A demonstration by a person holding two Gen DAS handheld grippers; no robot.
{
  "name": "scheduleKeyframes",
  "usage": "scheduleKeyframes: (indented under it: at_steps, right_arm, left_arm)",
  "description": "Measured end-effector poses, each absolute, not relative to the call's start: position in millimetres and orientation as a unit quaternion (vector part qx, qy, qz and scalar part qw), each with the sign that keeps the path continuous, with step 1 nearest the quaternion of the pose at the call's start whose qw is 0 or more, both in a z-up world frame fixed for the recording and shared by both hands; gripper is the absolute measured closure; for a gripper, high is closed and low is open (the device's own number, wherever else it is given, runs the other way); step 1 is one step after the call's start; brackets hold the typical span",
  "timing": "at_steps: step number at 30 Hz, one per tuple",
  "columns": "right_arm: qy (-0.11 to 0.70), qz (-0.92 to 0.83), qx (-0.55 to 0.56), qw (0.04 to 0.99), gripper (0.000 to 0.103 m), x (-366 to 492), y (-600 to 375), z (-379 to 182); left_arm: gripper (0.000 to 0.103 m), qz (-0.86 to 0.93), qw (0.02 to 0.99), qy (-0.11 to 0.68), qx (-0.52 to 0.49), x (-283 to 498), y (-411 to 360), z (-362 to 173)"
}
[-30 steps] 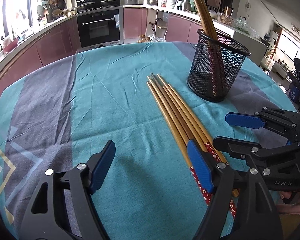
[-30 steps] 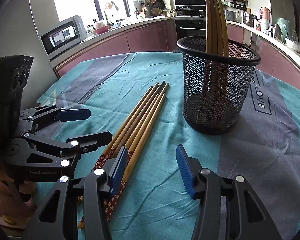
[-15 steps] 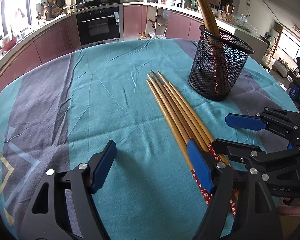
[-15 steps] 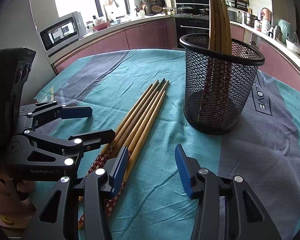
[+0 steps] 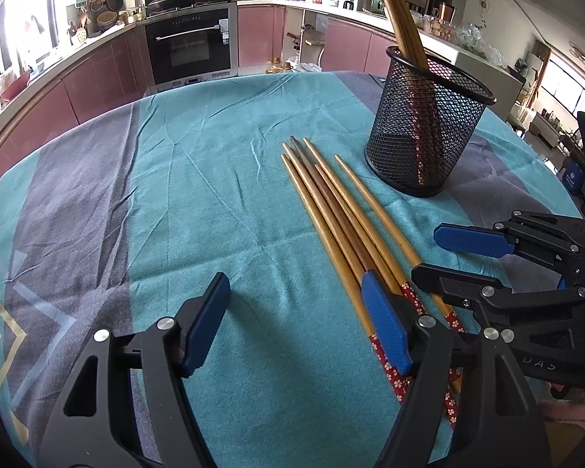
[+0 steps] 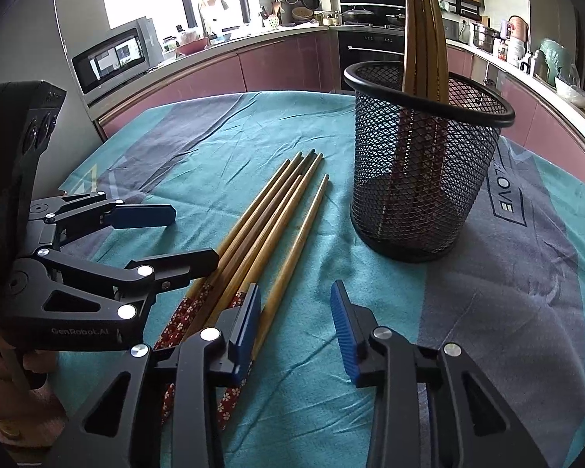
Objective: Organize utensils
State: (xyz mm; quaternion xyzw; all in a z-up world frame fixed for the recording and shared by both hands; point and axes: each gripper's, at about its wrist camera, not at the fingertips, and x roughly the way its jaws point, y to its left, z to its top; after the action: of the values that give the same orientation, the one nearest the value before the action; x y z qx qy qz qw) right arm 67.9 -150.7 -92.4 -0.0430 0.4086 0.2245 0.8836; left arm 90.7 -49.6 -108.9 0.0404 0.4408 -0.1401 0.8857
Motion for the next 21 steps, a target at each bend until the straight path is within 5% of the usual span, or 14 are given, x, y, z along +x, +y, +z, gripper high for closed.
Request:
scheduleKeyframes:
  at_steps: [9,21]
  right_arm:
    - [0.41,0.223,-0.045,0.883,0.069,70,-150,-92]
    - [0.416,0.221,-0.051,0.881,0.077,84,-142,-91]
  left_arm:
    - [0.042,-0.135,0.884,0.444,0.053,95,-52,-112]
    - [0.069,-0.141,0.882,0.447,0.055,106,-60,-111]
